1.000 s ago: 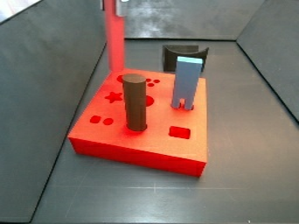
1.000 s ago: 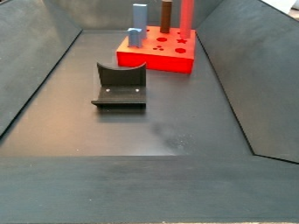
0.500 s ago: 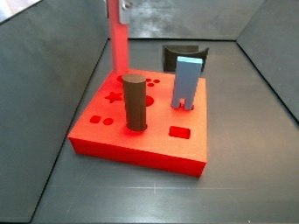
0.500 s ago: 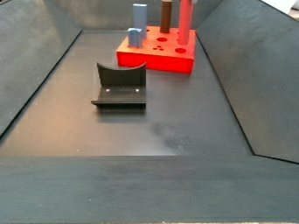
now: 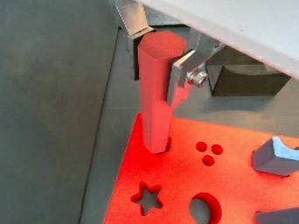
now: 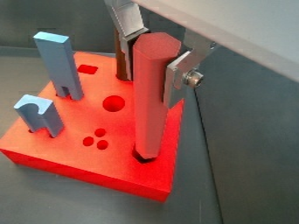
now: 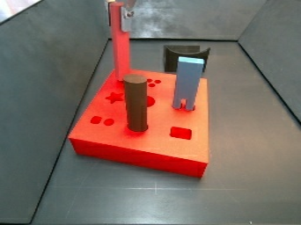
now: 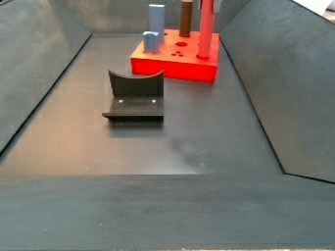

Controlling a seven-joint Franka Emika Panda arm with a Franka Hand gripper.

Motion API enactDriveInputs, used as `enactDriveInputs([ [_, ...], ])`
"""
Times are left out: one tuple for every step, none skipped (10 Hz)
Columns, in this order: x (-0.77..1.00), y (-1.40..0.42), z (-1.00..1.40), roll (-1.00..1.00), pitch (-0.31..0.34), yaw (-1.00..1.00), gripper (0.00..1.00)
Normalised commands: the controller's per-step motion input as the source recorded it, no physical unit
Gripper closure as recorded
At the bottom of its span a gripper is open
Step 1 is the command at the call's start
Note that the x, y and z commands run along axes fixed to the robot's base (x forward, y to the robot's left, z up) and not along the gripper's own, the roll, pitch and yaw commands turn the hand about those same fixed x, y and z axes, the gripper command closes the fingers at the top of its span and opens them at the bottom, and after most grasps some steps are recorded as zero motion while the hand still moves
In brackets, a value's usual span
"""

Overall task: Pick up the hexagon object. Move up. Place the hexagon object on the fixture. Regrasp the hexagon object. Move to above the board. Insert the hexagon object.
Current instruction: Insert the hexagon object.

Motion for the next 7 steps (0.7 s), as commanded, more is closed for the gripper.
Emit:
enactDriveInputs([
  [0.01,0.05,-0.12,0.06,-0.133,0.03,1.00],
  [0.02,0.07,-0.15,0.06,-0.126,0.03,1.00],
  [0.00,0.07,-0.18,0.10,-0.103,0.05,1.00],
  [-0.10,0.00,-0.19,0.16,-0.076,0.11,1.00],
  [-0.16,-0.04,-0.34,0.24,-0.104,0.21,1.00],
  [-0.09,-0.12,-0.60,0.26,-0.200,0.23,1.00],
  [0.00,-0.17,-0.59,0.27,-0.180,0.17,1.00],
])
